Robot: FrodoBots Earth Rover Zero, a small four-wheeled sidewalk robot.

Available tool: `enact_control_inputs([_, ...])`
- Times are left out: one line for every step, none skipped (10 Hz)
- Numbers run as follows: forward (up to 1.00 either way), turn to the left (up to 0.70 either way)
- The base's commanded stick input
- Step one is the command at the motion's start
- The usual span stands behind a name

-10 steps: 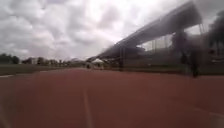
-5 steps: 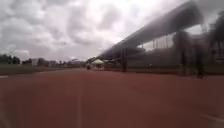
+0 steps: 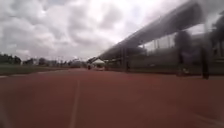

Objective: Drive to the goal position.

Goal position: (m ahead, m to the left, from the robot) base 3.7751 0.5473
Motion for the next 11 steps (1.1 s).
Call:
enact_control_inputs([0.7,0.0])
enact_control_inputs([0.7,0.0])
enact_control_inputs([0.7,0.0])
enact_control_inputs([0.7,0.0])
enact_control_inputs([0.7,0.0])
enact_control_inputs([0.7,0.0])
enact_control_inputs([0.7,0.0])
enact_control_inputs([0.7,0.0])
enact_control_inputs([0.7,0.0])
enact_control_inputs([0.7,0.0])
enact_control_inputs([0.7,0.0])
